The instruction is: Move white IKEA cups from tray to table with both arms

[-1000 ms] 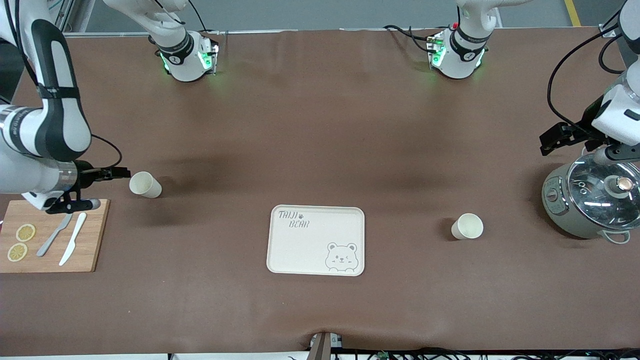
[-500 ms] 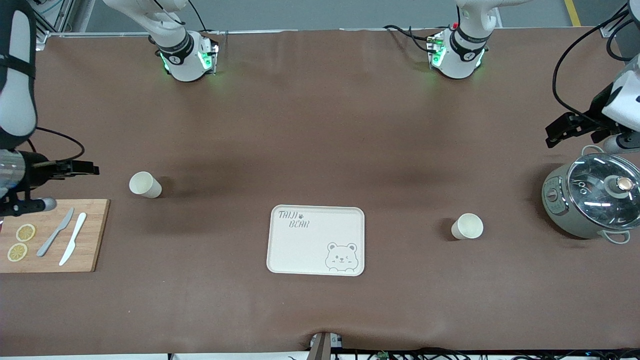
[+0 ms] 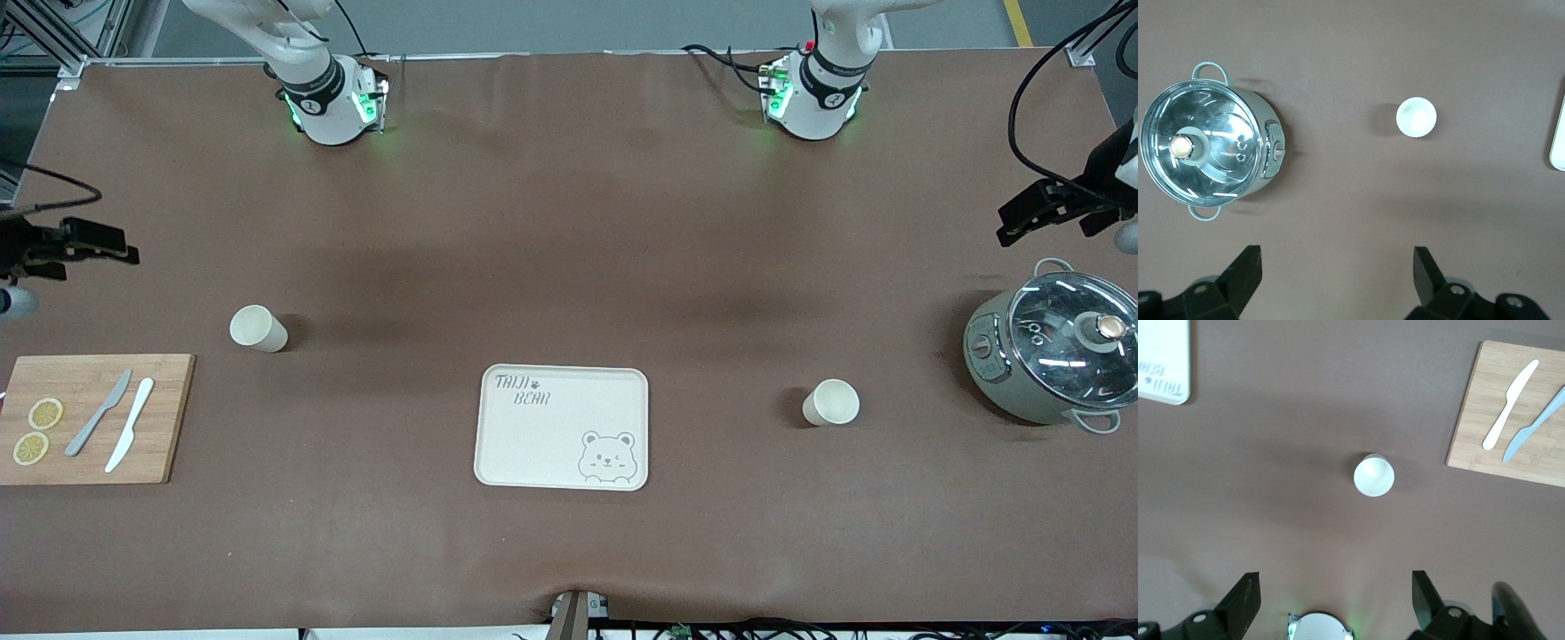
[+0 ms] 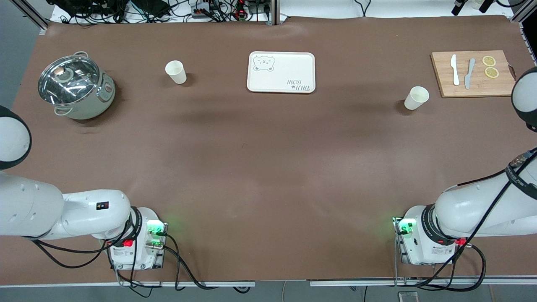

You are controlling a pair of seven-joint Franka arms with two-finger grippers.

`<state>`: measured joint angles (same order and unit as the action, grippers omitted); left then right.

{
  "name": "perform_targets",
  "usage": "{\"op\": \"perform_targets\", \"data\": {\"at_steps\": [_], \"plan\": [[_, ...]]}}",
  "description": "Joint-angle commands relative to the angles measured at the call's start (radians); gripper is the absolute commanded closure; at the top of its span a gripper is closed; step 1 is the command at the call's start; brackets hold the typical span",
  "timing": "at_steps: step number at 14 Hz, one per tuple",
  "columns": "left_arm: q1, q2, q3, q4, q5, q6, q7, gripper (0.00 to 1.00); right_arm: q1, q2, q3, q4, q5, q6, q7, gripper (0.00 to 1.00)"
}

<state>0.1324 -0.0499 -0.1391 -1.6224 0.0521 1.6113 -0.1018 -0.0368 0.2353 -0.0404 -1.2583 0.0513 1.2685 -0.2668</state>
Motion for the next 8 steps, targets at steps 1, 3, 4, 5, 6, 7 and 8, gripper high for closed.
{"op": "perform_targets", "data": {"at_steps": [1, 3, 4, 5, 6, 7, 8], "plan": [[0.007, 0.004, -0.005, 0.038, -0.005, -0.031, 0.011, 0.00, 0.006, -0.057, 0.005, -0.021, -0.010, -0.029, -0.002, 0.00], [0.007, 0.004, -0.004, 0.041, 0.000, -0.031, 0.013, 0.00, 0.011, -0.123, 0.011, -0.076, -0.002, -0.008, -0.003, 0.00], [0.007, 0.002, -0.004, 0.041, 0.000, -0.039, 0.013, 0.00, 0.038, -0.154, 0.014, -0.093, -0.007, -0.003, -0.003, 0.00], [0.007, 0.002, -0.005, 0.041, 0.000, -0.053, 0.011, 0.00, 0.057, -0.180, 0.014, -0.108, -0.014, -0.003, 0.000, 0.00], [0.006, -0.002, -0.010, 0.039, -0.003, -0.054, 0.011, 0.00, 0.057, -0.195, 0.014, -0.118, -0.016, 0.003, 0.000, 0.00], [0.004, -0.007, -0.014, 0.039, -0.006, -0.068, 0.011, 0.00, 0.051, -0.206, 0.014, -0.140, -0.016, 0.023, 0.000, 0.00], [0.003, -0.007, -0.016, 0.041, -0.012, -0.076, 0.013, 0.00, 0.049, -0.243, 0.014, -0.197, -0.016, 0.072, -0.003, 0.00]]}}
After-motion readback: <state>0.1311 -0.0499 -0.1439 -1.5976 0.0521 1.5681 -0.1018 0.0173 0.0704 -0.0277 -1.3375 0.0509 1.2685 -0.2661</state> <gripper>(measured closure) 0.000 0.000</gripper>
